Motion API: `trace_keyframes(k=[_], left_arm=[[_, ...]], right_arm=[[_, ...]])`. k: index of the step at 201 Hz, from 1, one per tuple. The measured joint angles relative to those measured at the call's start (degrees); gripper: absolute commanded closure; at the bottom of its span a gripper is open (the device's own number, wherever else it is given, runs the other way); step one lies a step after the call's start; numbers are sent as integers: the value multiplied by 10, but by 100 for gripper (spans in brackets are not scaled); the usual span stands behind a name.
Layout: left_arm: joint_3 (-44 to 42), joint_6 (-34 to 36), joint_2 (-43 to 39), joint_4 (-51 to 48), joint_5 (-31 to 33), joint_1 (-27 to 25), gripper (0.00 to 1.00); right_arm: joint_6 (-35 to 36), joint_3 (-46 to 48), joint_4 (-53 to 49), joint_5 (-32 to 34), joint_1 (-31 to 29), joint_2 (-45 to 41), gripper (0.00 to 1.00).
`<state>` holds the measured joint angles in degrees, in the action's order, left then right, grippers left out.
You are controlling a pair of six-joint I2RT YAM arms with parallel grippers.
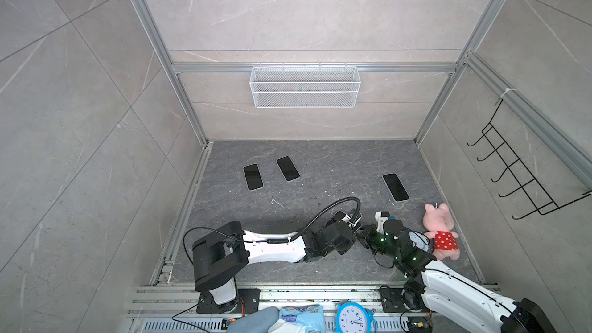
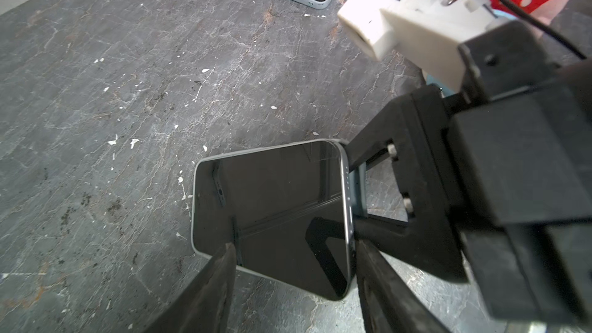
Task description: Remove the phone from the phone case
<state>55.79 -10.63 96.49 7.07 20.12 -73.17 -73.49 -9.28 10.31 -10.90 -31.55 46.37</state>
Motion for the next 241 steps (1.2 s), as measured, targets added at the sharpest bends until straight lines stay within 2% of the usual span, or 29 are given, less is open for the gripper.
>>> trace_keyframes(k=[41,72,105,185,214,241], left_arm=[[53,0,37,-48,89,-26,48],[66,0,49,-59,130,-40,55],[66,5,50,-58,141,-45,69],[29,51,41,-10,158,-42,94],[17,71,16,-16,159,-39,98],[-3,121,-33,-32,158,-37,100]], right_arm=[[-2,1,0,23,0,0,100],[-6,1,2,30,-1,0,100],[-12,2,17,34,-8,0,100],[-19,2,43,30,-16,-10,100],[-19,2,41,30,-18,-17,100],[-19,7,40,21,-26,-20,100]])
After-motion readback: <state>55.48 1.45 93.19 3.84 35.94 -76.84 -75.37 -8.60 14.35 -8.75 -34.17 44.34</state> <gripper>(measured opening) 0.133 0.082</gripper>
